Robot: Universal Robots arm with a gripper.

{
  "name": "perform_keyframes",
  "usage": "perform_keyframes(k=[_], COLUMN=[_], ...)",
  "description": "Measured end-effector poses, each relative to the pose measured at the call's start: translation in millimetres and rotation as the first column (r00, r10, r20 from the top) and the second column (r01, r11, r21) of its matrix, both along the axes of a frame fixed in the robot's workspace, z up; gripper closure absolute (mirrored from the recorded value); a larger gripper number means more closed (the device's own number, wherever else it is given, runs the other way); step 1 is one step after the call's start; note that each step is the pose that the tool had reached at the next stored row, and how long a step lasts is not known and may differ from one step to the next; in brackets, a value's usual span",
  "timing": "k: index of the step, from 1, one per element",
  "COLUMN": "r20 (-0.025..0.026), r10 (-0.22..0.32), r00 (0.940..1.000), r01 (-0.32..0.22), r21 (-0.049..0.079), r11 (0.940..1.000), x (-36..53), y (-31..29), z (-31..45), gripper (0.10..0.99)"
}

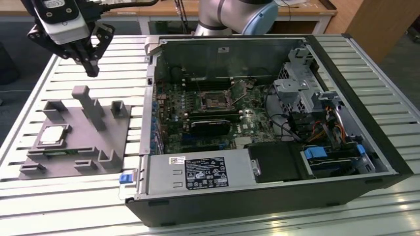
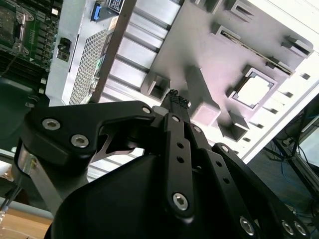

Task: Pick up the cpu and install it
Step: 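Reach for the cpu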

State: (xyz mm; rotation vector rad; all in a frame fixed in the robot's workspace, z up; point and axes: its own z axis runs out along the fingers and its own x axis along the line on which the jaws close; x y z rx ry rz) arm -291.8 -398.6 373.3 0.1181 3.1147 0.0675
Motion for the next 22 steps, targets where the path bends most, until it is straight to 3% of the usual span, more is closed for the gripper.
perform_keyframes(k=[14,22], r20=[0.0,-0.0003], r10=[0.0,0.0], r00=[1.0,1.0], r01=[0.0,0.0], r21=[0.0,0.0], r11=[1.0,1.0], x=[-13.4,-28.5], y=[0.0,0.0], z=[-1.2,-2.1], gripper=[0.98,0.98])
